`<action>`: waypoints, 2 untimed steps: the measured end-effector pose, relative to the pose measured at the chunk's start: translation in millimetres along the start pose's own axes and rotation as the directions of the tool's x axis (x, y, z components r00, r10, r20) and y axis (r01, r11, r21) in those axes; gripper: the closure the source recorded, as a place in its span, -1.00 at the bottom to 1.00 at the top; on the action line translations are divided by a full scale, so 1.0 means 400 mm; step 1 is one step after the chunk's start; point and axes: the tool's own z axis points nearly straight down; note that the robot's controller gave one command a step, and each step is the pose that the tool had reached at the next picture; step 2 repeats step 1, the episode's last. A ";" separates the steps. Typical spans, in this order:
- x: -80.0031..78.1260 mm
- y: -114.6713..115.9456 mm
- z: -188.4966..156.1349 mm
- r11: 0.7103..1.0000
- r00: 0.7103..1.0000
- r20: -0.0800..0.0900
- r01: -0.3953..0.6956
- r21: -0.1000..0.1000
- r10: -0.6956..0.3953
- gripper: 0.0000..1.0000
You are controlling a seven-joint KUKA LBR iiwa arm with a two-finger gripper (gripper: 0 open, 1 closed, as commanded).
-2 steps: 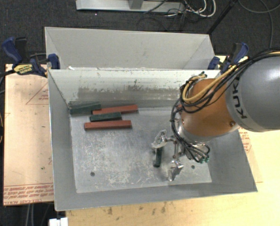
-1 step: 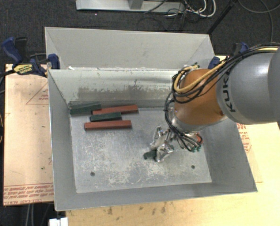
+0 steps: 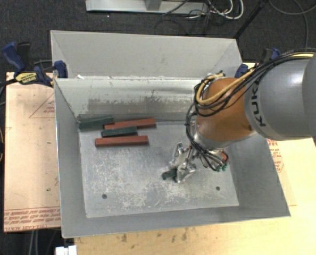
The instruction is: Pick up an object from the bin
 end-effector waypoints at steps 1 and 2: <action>-0.070 -0.014 -0.488 1.000 1.000 -0.017 -0.001 0.000 0.001 1.00; -0.070 -0.014 -0.488 1.000 1.000 -0.017 -0.001 0.000 0.001 1.00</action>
Offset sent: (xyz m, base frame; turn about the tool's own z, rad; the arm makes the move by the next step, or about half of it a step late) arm 0.0000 0.0000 0.0000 0.0000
